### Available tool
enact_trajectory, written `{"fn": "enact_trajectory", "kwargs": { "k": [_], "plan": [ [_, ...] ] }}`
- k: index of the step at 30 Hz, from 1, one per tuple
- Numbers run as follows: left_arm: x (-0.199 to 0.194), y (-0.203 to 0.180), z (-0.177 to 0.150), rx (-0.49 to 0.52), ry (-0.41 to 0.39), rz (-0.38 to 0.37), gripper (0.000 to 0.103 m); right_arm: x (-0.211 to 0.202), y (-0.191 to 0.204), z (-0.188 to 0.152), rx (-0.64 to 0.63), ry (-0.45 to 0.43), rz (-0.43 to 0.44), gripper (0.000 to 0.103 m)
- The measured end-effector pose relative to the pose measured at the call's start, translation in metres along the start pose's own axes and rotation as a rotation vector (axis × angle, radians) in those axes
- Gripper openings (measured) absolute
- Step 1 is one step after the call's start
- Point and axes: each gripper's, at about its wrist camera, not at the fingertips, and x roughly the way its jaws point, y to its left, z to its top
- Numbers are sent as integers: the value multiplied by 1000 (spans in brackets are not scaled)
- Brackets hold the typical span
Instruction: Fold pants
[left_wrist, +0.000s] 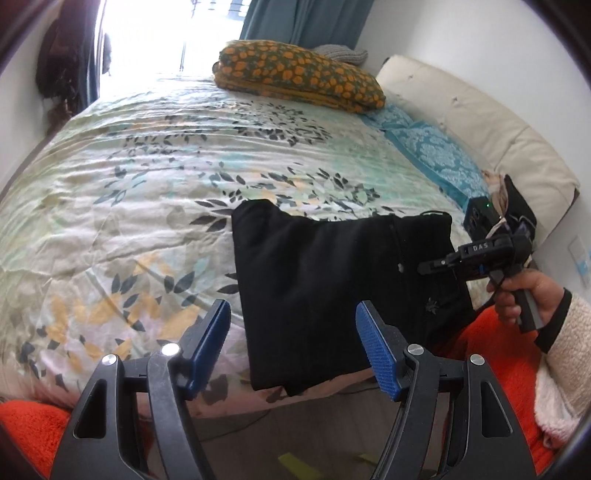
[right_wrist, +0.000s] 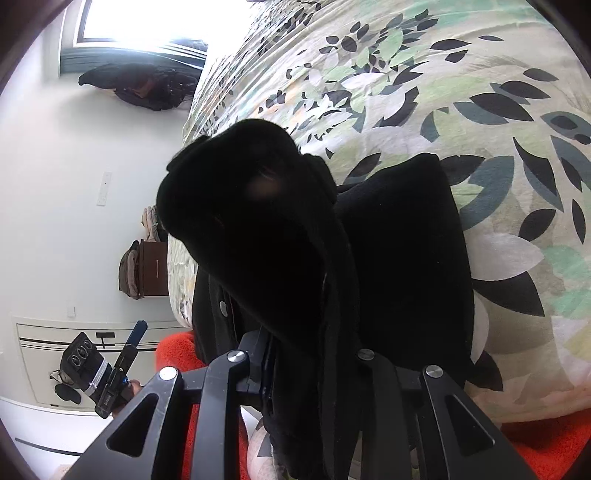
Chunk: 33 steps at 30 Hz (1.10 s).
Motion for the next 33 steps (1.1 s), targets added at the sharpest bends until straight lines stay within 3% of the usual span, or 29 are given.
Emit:
{"fn": "enact_trajectory", "kwargs": {
  "k": [1, 2, 4, 7, 9, 12, 15, 16, 17, 18, 19, 20, 21, 22, 24, 25, 26, 30, 33],
  "plan": [
    [5, -5, 0, 19, 9, 10, 73, 1, 1, 1, -15, 5, -36, 38],
    [11, -10, 1, 35, 18, 22, 73, -2, 1, 1, -17, 9, -73, 62],
    [21, -18, 2, 63, 25, 34, 73, -24, 3, 2, -10, -24, -142, 85],
    [37, -29, 0, 117, 21, 60, 76, -74, 6, -8, -35, -192, -225, 85],
    [54, -38, -5, 150, 30, 82, 76, -101, 22, -20, -83, -294, -226, 85],
    [88, -56, -16, 197, 97, 60, 76, -101, 61, -42, -193, -348, -80, 84],
    [113, -82, -31, 311, 140, 93, 78, -55, 78, -48, -200, -308, 77, 83],
    [114, -88, -34, 340, 133, 115, 78, -35, 69, -46, -172, -286, 62, 81],
    [112, -92, -35, 358, 129, 117, 78, -12, 57, -44, -138, -271, -18, 72],
    [108, -94, -34, 365, 142, 100, 79, 3, 39, -43, -105, -262, -111, 56],
    [101, -93, -32, 356, 155, 91, 79, 7, 22, -44, -59, -278, -159, 18],
    [92, -89, -28, 325, 155, 89, 79, -1, 11, -46, -4, -322, -153, 1],
    [82, -82, -22, 281, 136, 78, 82, -12, 4, -48, 46, -332, -123, 1],
    [74, -75, -15, 233, 108, 66, 92, -23, 4, -48, 47, -337, -139, 6],
    [70, -64, 2, 167, 56, 87, 97, -40, 33, -48, -84, -378, -256, 38],
    [76, -61, 9, 161, 56, 121, 97, -44, 49, -46, -144, -399, -281, 68],
    [85, -60, 17, 159, 66, 166, 97, -47, 62, -43, -186, -421, -282, 84],
    [126, -65, 27, 197, 117, 300, 97, -37, 94, -23, -303, -472, -338, 83],
    [156, -61, 13, 220, 194, 333, 100, 1, 76, -5, -344, -392, -544, 82]
  ]
}}
